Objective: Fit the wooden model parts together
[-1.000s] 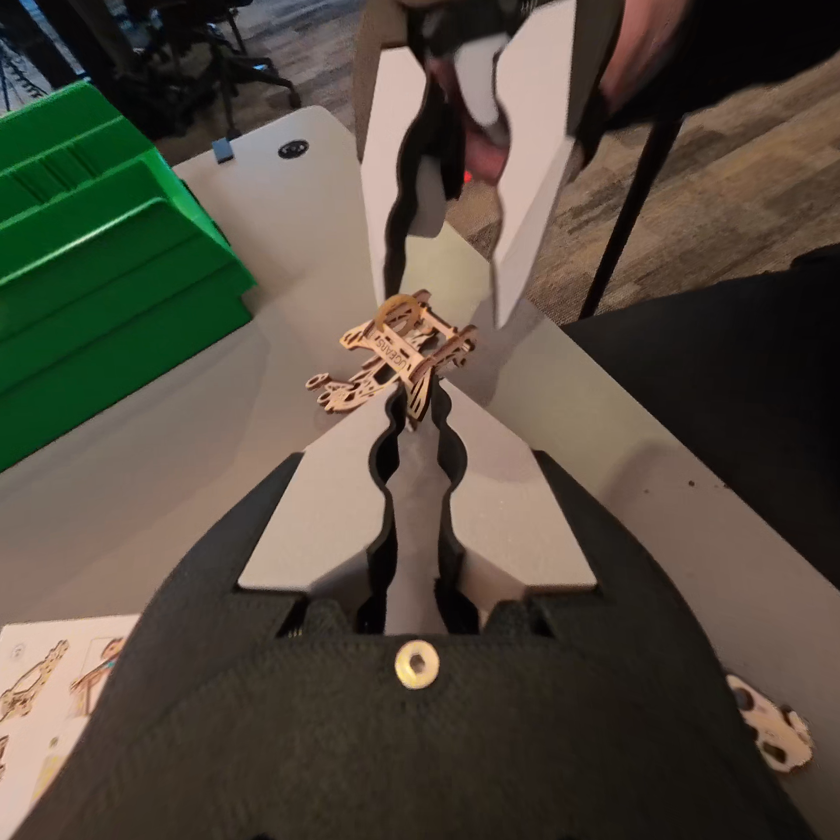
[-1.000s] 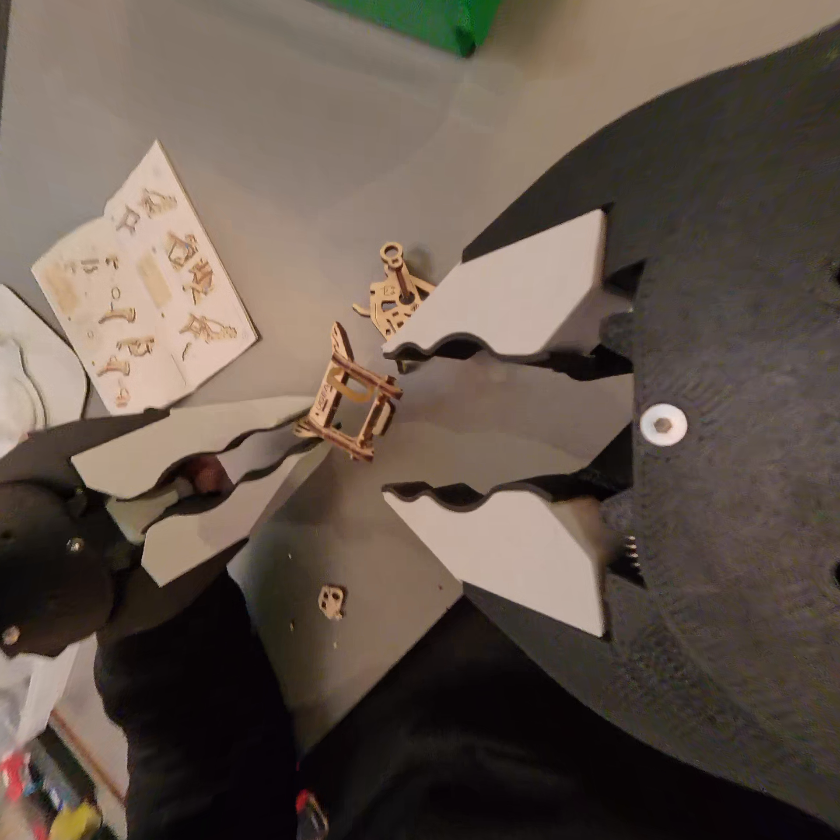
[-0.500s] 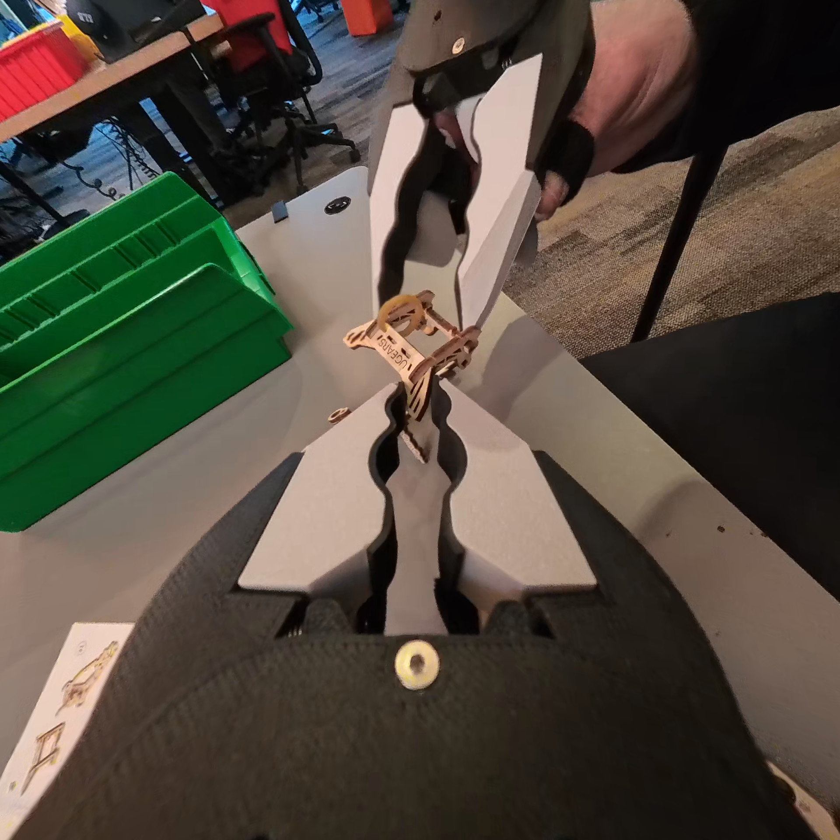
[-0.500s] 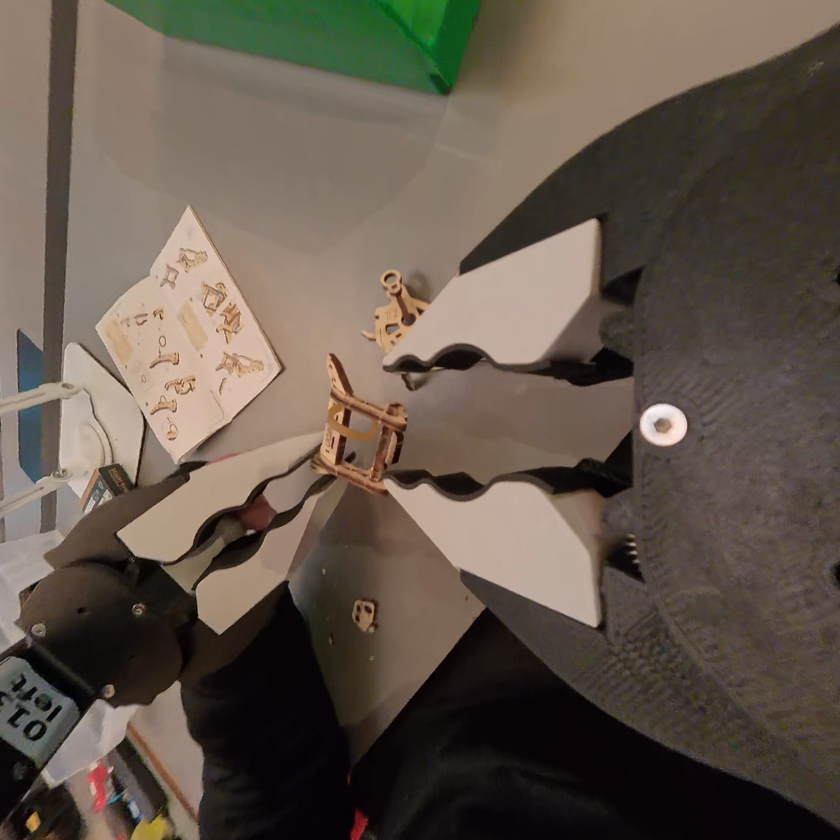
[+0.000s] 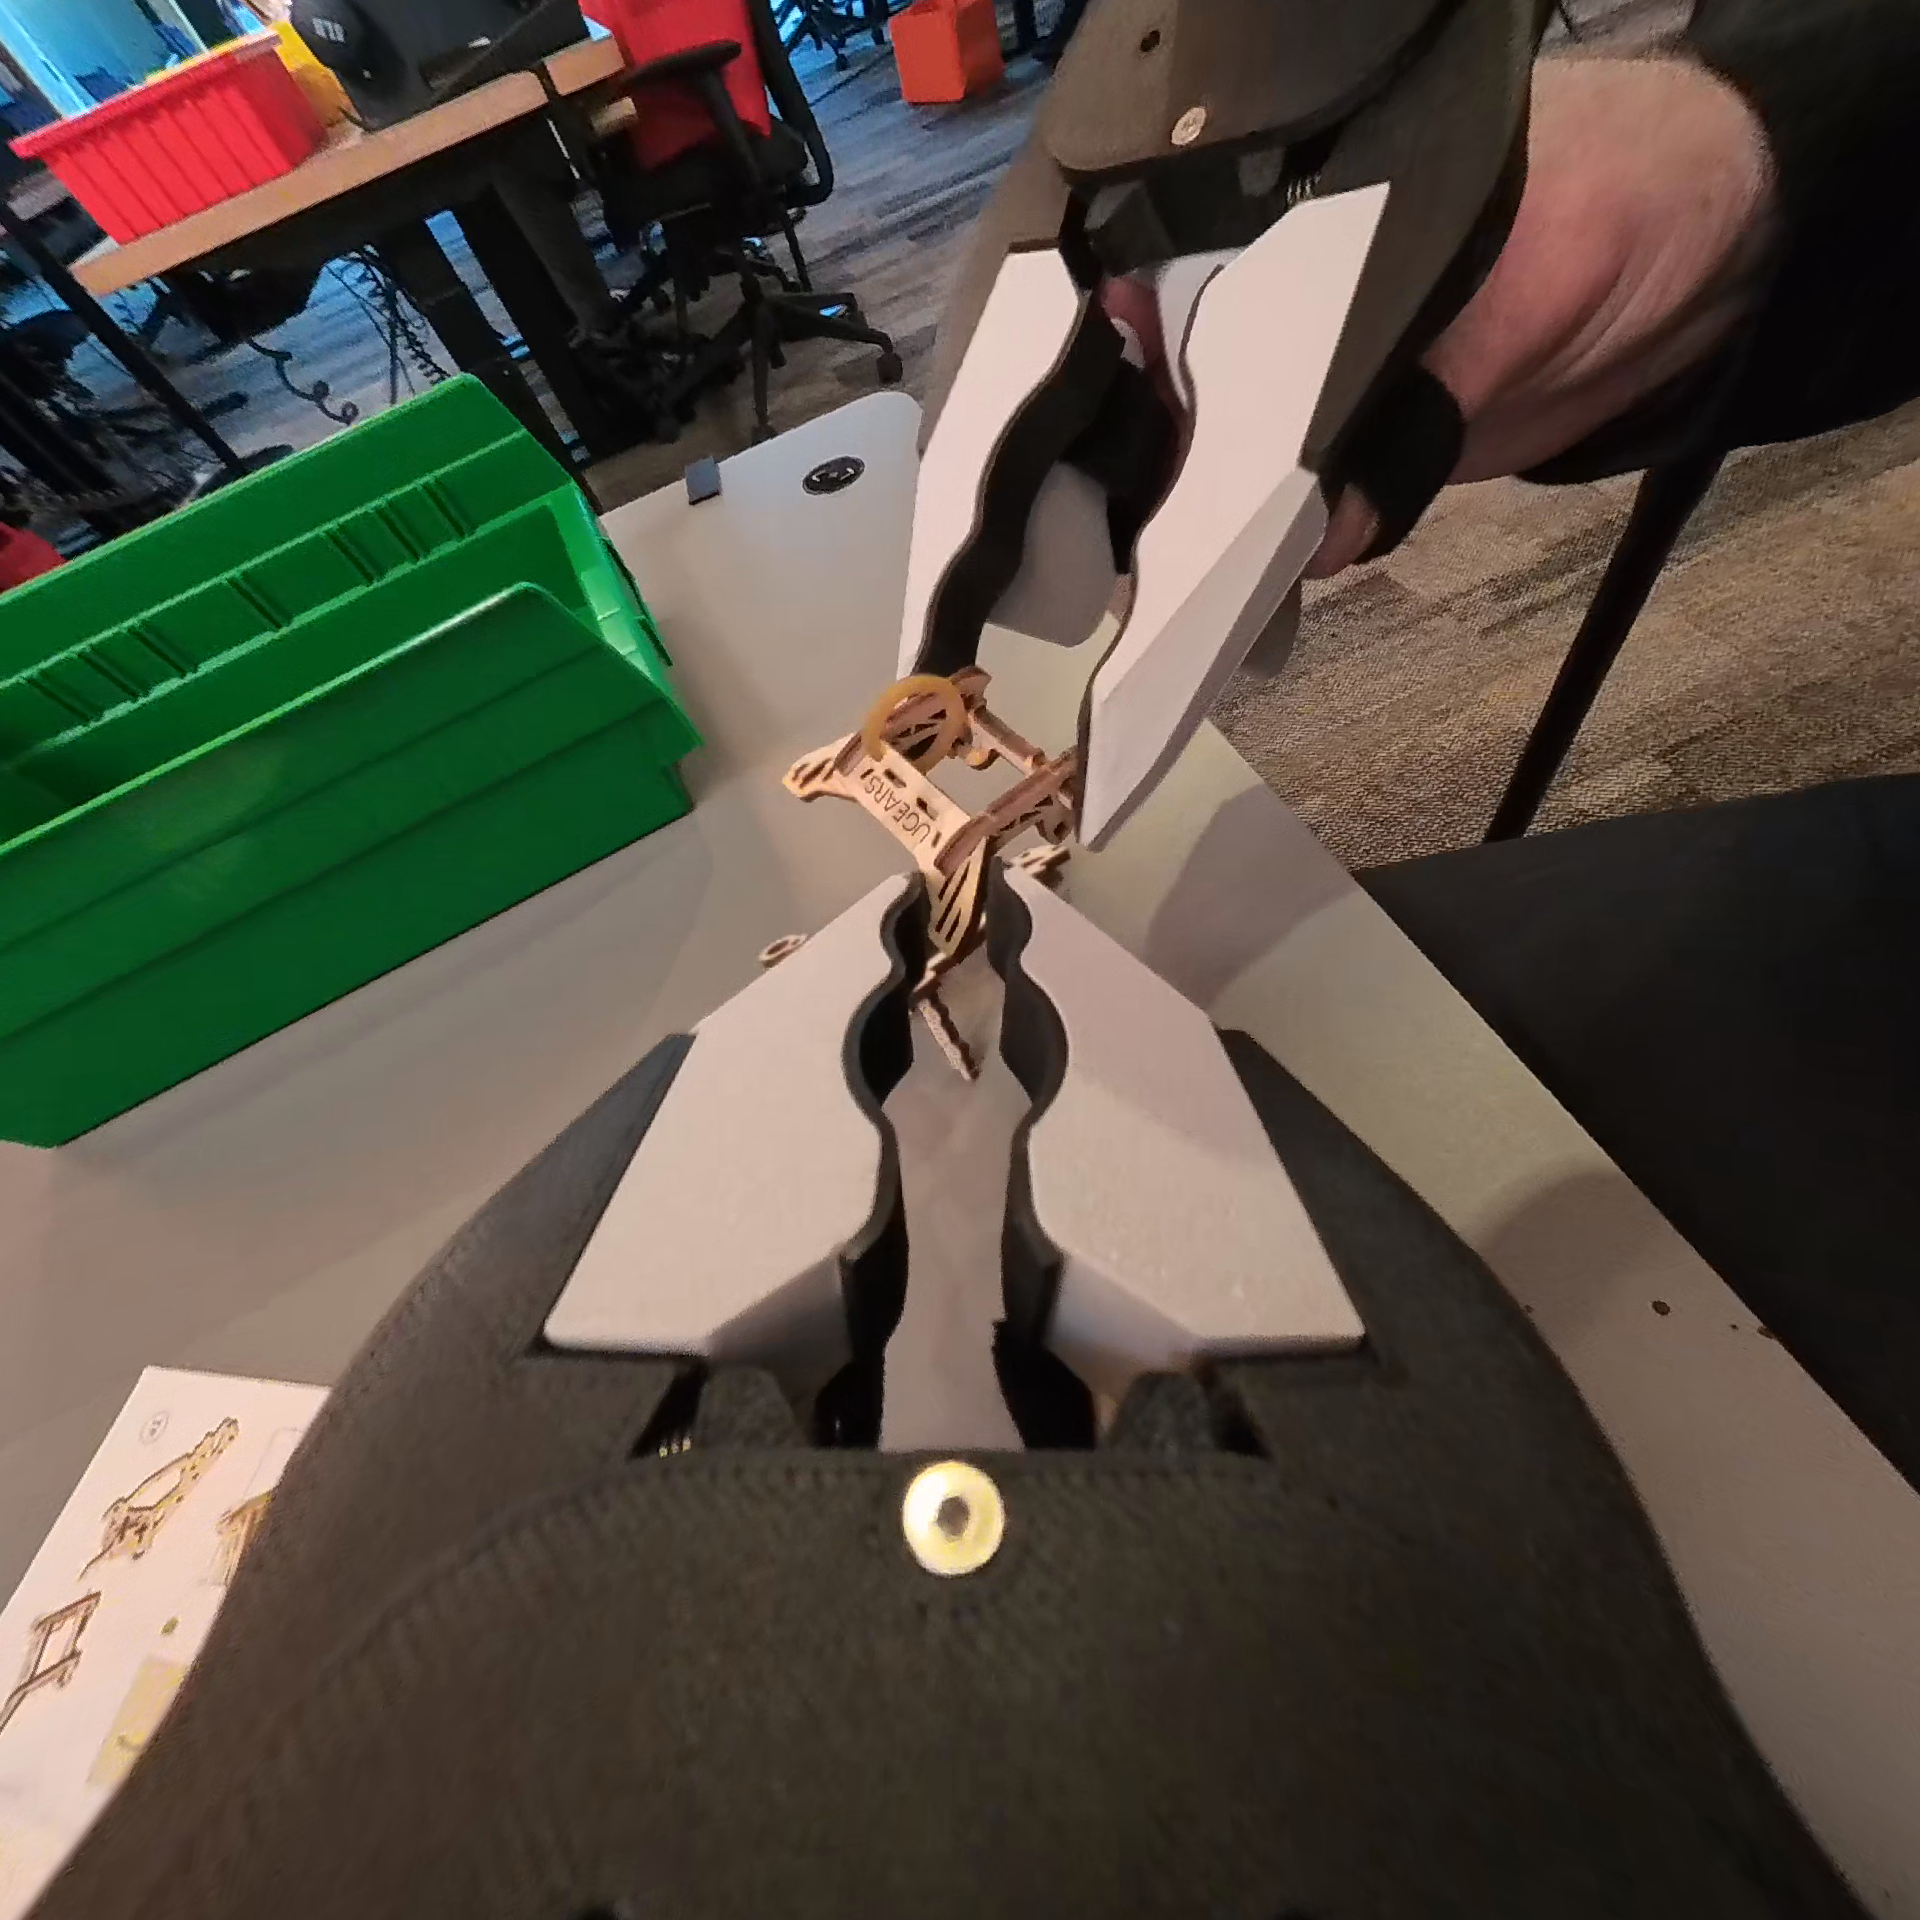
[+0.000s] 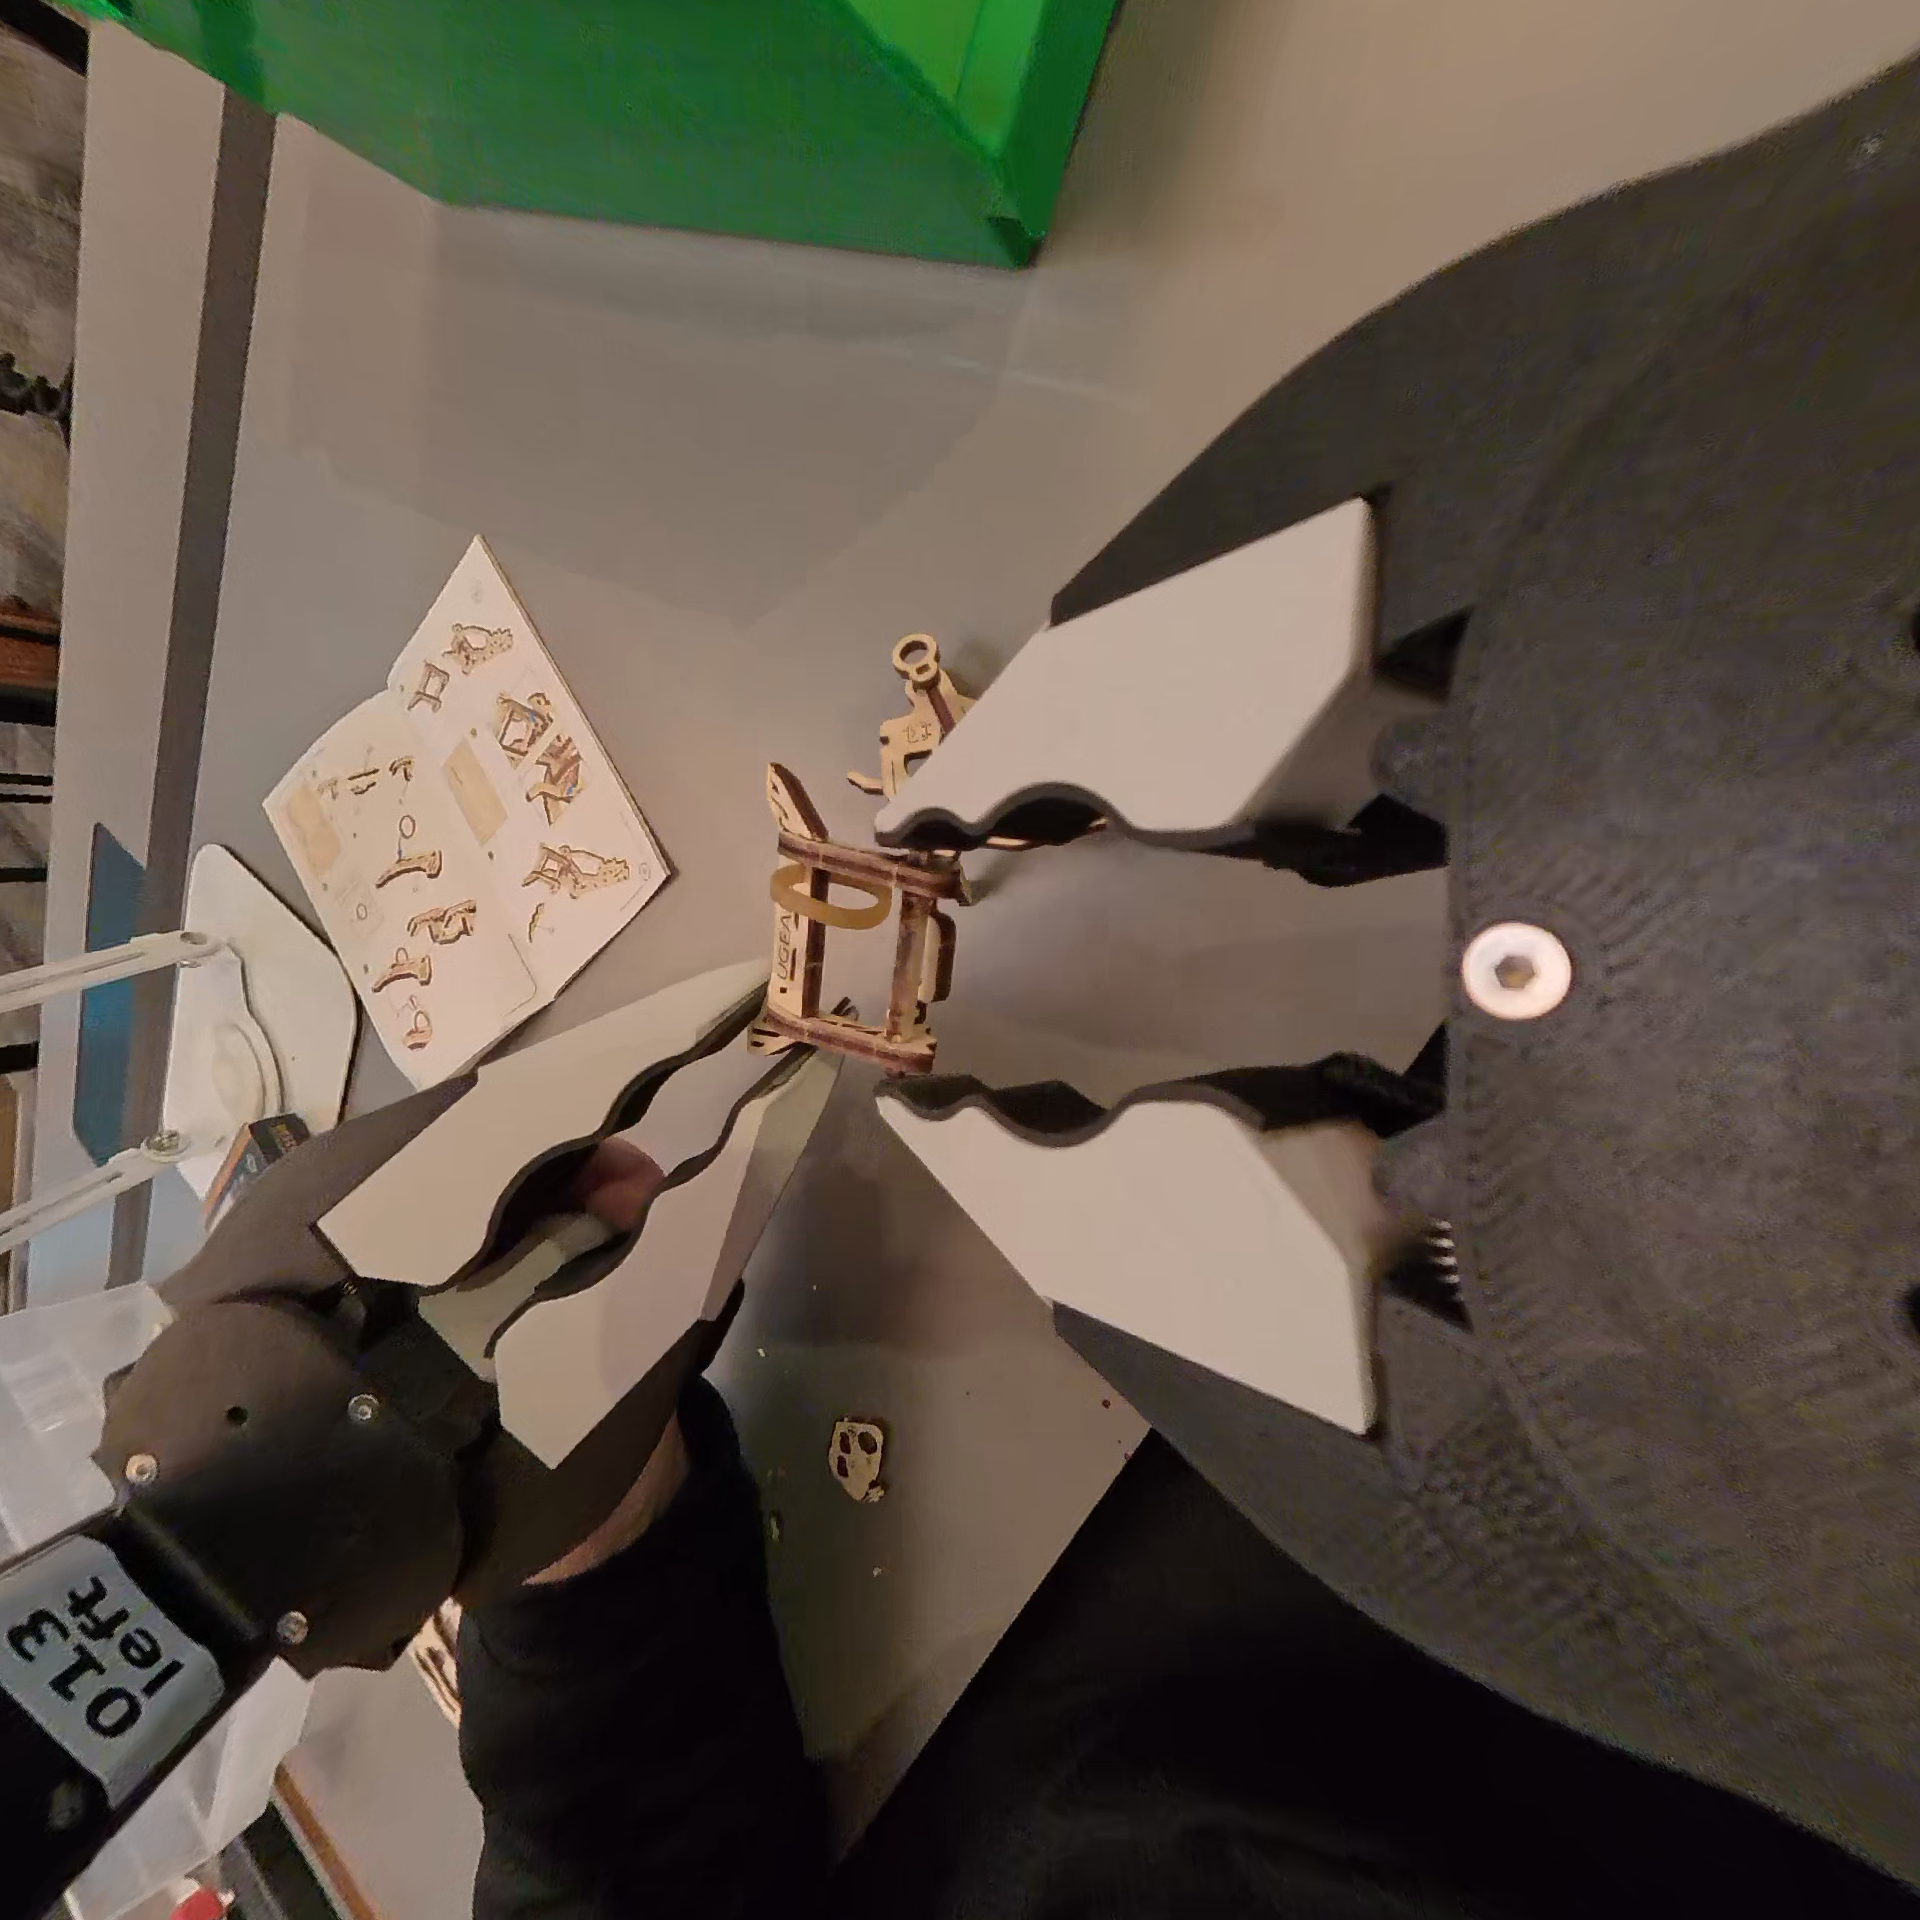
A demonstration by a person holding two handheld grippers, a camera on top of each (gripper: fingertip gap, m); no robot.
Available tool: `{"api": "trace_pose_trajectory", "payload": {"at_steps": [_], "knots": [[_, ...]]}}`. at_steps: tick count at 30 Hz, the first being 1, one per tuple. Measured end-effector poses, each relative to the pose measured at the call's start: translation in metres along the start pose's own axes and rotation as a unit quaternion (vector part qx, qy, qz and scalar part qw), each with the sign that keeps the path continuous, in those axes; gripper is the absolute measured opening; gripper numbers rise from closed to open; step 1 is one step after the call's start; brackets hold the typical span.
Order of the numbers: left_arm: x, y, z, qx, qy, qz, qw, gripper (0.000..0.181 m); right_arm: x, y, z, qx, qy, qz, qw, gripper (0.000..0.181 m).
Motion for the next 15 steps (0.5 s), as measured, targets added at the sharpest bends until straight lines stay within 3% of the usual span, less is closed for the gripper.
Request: {"api": "trace_pose_trajectory", "payload": {"at_steps": [4,12,15], "knots": [[0.001,-0.004,0.001,-0.019,0.005,-0.018,1.0,0.008,-0.001,0.0,0.001,-0.013,0.012,-0.008,1.0,0.04],[-0.001,-0.017,-0.002,-0.178,0.058,-0.071,0.98,0.008,-0.007,-0.006,0.001,-0.067,0.131,-0.038,0.988,0.04],[-0.001,-0.018,-0.001,-0.188,0.061,-0.075,0.977,0.008,-0.009,-0.007,-0.001,-0.073,0.154,-0.042,0.985,0.04]]}}
Point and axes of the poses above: each gripper's, where its closed fingertips meet, x back along the fingers, z out of its underside, y = z × x across the jaws, the point moved 8 cm from there along x, back along the fingers, and after that the axes turned 7 degrees about -z, right-handed, at the moved point
